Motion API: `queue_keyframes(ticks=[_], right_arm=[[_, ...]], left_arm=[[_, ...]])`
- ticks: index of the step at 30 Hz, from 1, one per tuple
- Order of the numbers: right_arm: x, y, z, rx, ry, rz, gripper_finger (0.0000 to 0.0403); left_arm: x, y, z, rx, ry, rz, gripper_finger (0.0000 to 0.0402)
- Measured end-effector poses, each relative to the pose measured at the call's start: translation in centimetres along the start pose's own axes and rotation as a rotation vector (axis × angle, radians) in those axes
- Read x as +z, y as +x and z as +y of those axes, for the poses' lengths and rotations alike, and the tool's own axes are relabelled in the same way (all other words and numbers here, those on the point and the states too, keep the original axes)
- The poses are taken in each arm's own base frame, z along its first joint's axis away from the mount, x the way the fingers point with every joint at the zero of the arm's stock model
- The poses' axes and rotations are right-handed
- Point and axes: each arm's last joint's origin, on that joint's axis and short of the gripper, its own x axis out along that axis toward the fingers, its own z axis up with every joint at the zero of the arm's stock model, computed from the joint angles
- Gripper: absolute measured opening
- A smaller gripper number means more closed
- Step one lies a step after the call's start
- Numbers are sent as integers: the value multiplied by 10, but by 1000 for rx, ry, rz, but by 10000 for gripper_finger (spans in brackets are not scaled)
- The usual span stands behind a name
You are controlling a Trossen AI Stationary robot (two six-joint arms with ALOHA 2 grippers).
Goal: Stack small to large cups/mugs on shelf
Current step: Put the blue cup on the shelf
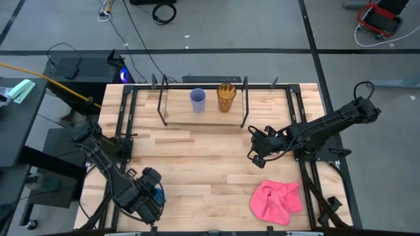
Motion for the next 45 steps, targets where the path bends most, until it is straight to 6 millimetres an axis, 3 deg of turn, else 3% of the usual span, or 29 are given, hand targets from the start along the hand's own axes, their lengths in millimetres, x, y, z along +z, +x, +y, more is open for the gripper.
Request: queue_keyframes(ticks=[3, 8, 11, 20, 38, 45], right_arm=[[0, 0, 0, 0, 0, 0, 46], [0, 0, 0, 0, 0, 0, 46], [0, 0, 0, 0, 0, 0, 45], [0, 0, 0, 0, 0, 0, 48], [0, 0, 0, 0, 1, -1, 48], [0, 0, 0, 1, 1, -1, 48]], left_arm=[[-1, 3, -2, -7, -7, 1, 90], [-7, 31, -2, 12, 5, 89, 91], [-10, 38, 2, 60, -2, 149, 91], [-8, 29, 3, -29, -5, 106, 84], [0, 30, 1, -42, -24, 60, 90], [3, 44, 3, -7, -41, 70, 91]])
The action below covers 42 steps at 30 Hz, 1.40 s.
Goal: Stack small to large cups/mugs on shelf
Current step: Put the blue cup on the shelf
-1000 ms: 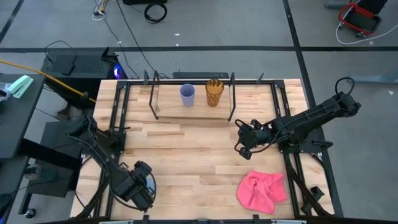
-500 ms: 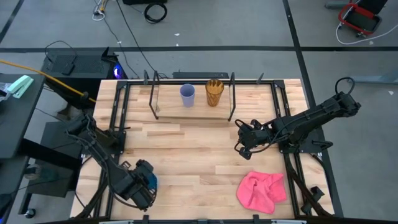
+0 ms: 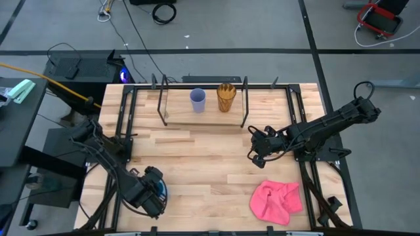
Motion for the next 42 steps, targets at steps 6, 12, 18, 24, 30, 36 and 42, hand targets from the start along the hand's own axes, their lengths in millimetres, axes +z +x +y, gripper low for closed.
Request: queue_keyframes(ticks=[6, 12, 18, 24, 30, 36, 42], right_arm=[[0, 0, 0, 0, 0, 0, 48], [0, 0, 0, 0, 0, 0, 48], [0, 0, 0, 0, 1, 0, 48], [0, 0, 0, 0, 1, 0, 48], [0, 0, 0, 0, 1, 0, 48], [0, 0, 0, 0, 1, 0, 48], [0, 0, 0, 2, 2, -2, 49]], left_arm=[[-2, 12, 4, 36, 3, 28, 91], [0, 3, -2, -98, 19, 4, 82], [0, -2, -11, -225, 43, -19, 79], [2, -2, -12, -239, 47, -20, 82], [2, -3, -14, -253, 55, -20, 78], [3, -11, -16, -325, 69, -18, 85], [11, -40, -16, -431, 112, -55, 93]])
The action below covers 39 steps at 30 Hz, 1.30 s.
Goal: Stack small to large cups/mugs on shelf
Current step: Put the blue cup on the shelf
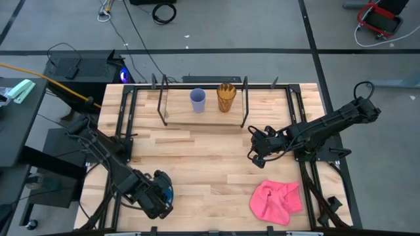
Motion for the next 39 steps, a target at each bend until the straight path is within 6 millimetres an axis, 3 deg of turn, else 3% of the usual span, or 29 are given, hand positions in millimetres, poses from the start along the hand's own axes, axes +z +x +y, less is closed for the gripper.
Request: queue_keyframes(ticks=[3, 9, 15, 22, 39], right_arm=[[0, 0, 0, 1, 0, -1, 50], [0, 0, 0, 0, 0, 0, 50], [0, 0, 0, 1, 1, 0, 50], [-1, 0, 1, 4, 17, -1, 50], [-1, 0, 2, 7, 14, -2, 50]], left_arm=[[5, -6, 7, 58, -31, -8, 93], [4, -13, 39, 395, -134, 39, 93], [1, -6, 16, 159, -45, -5, 87], [0, 5, 26, 325, -78, 27, 96], [2, 9, 21, 279, -63, 15, 110]])
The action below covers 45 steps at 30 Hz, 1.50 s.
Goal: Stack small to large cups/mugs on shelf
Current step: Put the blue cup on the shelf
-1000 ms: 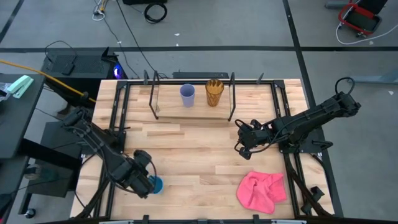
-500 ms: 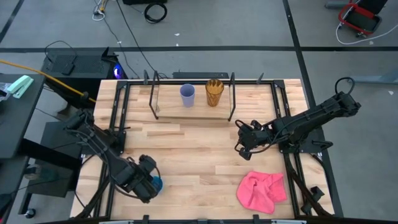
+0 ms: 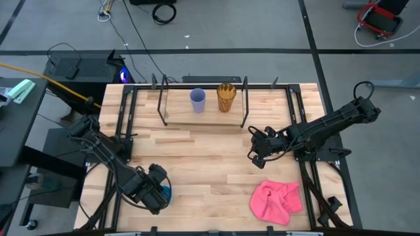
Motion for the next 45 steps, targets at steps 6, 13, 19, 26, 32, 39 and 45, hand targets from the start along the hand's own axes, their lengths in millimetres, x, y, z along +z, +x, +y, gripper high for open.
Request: queue_keyframes(ticks=[6, 13, 19, 26, 32, 39, 45], right_arm=[[0, 0, 0, 0, 0, 0, 50], [0, 0, 0, 0, 0, 0, 50], [-1, 0, 1, 3, -4, 1, 50], [-1, 0, 1, 2, -4, 1, 50], [0, 0, 1, 7, -3, -4, 50], [0, 0, 1, 8, -5, -5, 50], [0, 0, 1, 8, -5, -5, 50]], left_arm=[[0, 3, -3, -2, 1, -5, 110], [0, 10, -6, 18, 24, 2, 110], [2, 12, -7, 26, 20, 1, 110], [2, 20, -12, 37, 30, 3, 110], [3, 22, -13, 40, 41, 6, 110], [3, 26, -14, 54, 40, 6, 110], [2, 32, -17, 65, 46, 11, 101]])
